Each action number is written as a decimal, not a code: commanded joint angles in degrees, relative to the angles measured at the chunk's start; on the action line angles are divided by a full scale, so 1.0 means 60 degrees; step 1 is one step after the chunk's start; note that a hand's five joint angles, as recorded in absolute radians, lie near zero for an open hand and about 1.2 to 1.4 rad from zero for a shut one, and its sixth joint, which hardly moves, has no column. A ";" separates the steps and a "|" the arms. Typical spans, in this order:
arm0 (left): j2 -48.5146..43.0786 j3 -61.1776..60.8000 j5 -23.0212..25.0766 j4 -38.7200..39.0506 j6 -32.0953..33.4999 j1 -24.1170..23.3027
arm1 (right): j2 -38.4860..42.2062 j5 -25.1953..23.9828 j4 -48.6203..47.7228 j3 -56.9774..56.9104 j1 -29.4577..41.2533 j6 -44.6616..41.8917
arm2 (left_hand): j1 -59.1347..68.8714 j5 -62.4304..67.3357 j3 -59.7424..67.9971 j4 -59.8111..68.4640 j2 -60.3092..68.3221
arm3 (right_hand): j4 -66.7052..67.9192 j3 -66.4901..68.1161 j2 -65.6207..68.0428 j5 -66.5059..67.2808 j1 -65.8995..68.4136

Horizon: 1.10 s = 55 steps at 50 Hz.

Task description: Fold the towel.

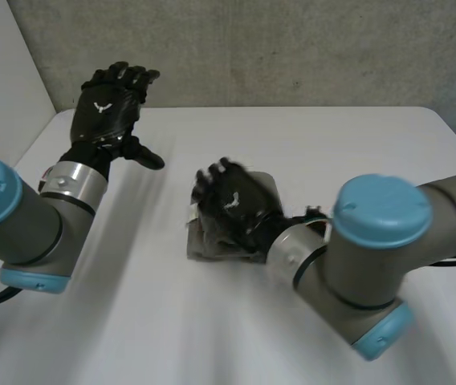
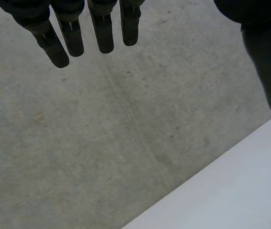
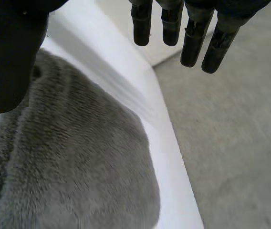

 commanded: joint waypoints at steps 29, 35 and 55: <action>-0.3571 0.2341 -0.1342 -0.3877 0.0125 -0.1831 | 0.2584 0.0535 0.2789 -0.2618 -0.1884 0.5182 | -0.0356 -0.0289 -0.0272 -0.0330 -0.0311 | -0.0730 -0.0619 -0.0640 -0.0569 -0.0539; -0.3002 0.2253 -0.1622 -0.3907 0.0333 -0.1772 | 0.2221 0.0521 0.2995 -0.2664 -0.1781 0.5211 | -0.0469 -0.0401 -0.0384 -0.0442 -0.0424 | -0.0730 -0.0619 -0.0640 -0.0569 -0.0539; 0.1190 0.2692 -0.1637 -0.5357 0.0259 -0.0673 | -0.2584 0.3668 0.2394 -0.2004 -0.2425 0.6193 | -0.0553 -0.0486 -0.0468 -0.0526 -0.0508 | -0.0730 -0.0619 -0.0640 -0.0569 -0.0539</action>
